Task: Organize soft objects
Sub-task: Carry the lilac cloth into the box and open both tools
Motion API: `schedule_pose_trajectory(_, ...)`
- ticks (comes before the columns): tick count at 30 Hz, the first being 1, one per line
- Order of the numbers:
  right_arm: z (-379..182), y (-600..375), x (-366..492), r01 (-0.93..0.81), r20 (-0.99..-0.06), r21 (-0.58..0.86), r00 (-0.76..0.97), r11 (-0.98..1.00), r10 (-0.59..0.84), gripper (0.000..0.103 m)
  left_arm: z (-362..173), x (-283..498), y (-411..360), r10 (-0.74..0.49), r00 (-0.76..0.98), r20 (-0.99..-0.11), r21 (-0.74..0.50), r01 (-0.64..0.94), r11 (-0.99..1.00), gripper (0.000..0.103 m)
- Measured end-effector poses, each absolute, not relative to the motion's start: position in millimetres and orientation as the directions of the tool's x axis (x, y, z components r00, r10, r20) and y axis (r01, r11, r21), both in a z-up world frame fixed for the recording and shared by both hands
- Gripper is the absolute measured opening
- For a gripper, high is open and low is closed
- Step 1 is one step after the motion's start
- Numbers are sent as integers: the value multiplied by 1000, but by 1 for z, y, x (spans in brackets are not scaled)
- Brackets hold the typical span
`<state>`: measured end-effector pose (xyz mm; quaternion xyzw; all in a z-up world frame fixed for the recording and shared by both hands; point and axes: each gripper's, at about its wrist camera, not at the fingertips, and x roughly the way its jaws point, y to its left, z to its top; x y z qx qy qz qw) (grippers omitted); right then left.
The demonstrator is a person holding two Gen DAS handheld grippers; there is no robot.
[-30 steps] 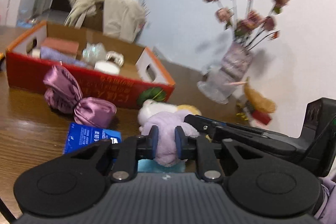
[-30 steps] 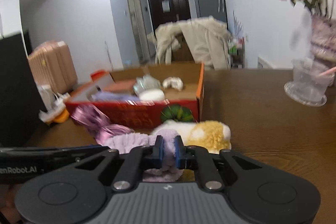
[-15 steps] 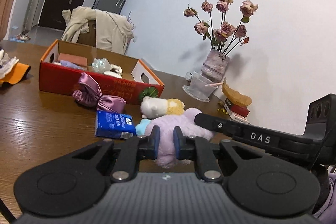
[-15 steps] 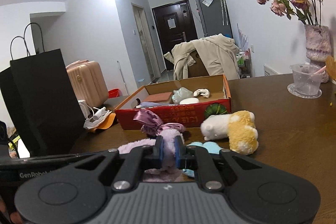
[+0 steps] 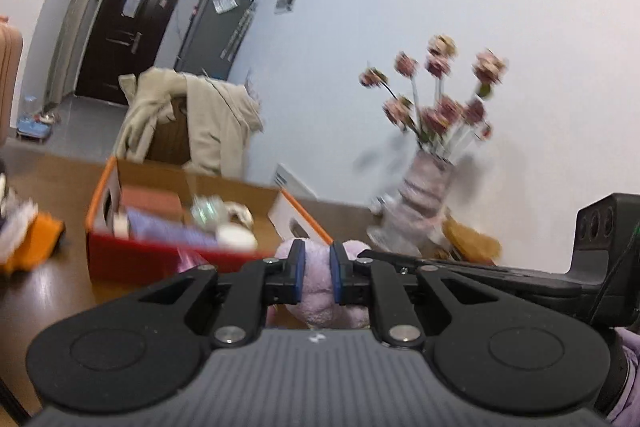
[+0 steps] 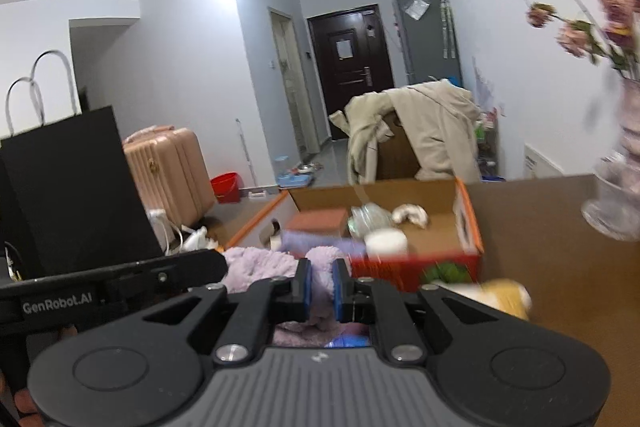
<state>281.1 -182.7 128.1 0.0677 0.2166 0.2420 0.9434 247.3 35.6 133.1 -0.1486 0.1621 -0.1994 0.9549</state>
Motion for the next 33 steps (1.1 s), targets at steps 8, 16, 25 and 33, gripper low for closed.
schedule_pose_trajectory(8, 113, -130, 432, -409, -442, 366, 715, 836, 543, 10, 131, 385, 84, -360, 869, -339, -420, 203, 885, 10)
schedule_pose_trajectory(16, 65, -84, 465, -315, -549, 117, 770, 942, 326, 8, 76, 434, 76, -252, 840, -481, -305, 109, 946, 12)
schedule_pose_trajectory(25, 67, -94, 462, -322, -587, 140, 735, 936, 340, 19, 81, 408, 88, -202, 858, -472, -283, 70, 957, 45)
schedule_pose_trajectory(33, 138, -123, 411, -345, -465, 119, 809, 931, 360, 34, 132, 356, 75, -179, 901, -396, -228, 93, 969, 54)
